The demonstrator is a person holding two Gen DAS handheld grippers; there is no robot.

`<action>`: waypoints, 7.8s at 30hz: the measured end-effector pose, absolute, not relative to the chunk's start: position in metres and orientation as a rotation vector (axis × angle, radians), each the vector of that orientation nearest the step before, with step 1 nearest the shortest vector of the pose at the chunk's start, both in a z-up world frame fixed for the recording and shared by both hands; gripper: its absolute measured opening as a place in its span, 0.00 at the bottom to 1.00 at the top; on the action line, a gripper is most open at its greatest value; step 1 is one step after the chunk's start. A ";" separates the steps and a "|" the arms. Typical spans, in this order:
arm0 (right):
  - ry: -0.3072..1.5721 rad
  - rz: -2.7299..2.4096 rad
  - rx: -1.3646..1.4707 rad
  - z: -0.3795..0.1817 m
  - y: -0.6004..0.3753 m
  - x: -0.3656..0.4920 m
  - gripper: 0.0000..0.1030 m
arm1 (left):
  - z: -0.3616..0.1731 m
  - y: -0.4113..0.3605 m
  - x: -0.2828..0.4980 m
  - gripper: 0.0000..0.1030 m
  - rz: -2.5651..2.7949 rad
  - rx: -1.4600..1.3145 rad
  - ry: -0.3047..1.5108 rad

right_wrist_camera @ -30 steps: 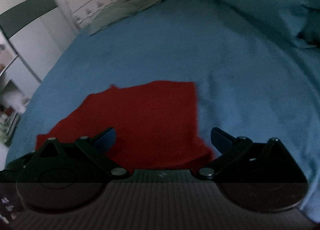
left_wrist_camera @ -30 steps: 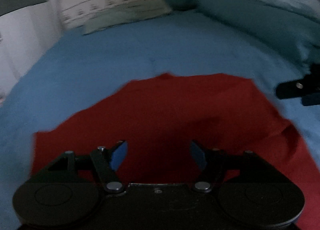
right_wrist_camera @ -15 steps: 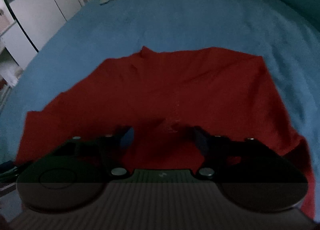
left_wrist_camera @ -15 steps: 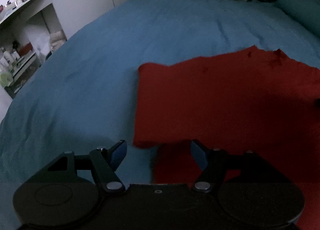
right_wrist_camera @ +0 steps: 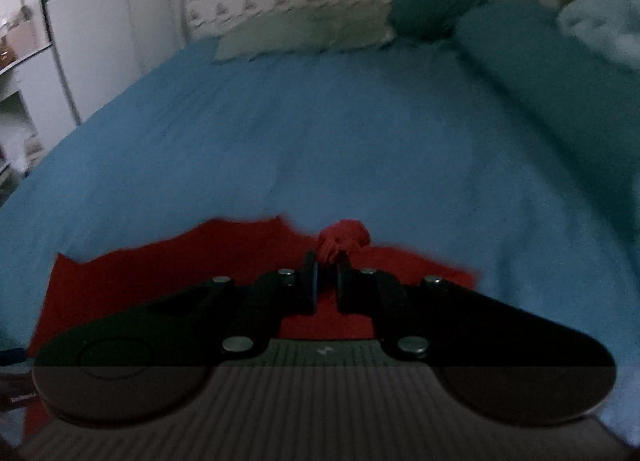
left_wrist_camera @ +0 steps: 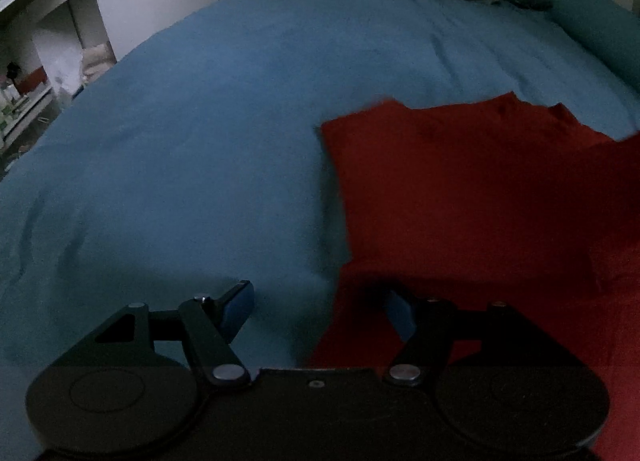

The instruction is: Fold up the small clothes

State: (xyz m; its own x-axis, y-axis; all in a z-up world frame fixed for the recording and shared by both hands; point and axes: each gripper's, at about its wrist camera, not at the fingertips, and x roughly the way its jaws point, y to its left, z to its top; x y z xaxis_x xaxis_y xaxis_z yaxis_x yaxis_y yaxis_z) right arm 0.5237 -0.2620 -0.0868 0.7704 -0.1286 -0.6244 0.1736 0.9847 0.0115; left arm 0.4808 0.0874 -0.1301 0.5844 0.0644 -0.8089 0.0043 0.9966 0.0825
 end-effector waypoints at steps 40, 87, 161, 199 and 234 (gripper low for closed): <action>0.795 -0.158 0.188 -0.188 -0.311 0.517 0.98 | -0.136 0.022 0.502 0.74 -0.233 0.144 0.922; 1.105 -0.099 0.037 -0.171 -0.278 0.150 0.39 | -0.118 0.080 0.169 0.23 -0.020 0.125 1.052; 0.779 -0.062 0.159 -0.130 -0.353 0.499 0.99 | -0.082 -0.030 0.493 0.91 -0.073 0.081 0.912; 0.912 0.055 0.674 -0.158 -0.394 0.482 0.27 | -0.141 -0.096 0.518 1.00 -0.060 0.080 1.194; 0.808 0.372 0.286 -0.075 -0.124 0.540 0.94 | -0.103 0.095 0.451 0.96 -0.220 -0.012 1.011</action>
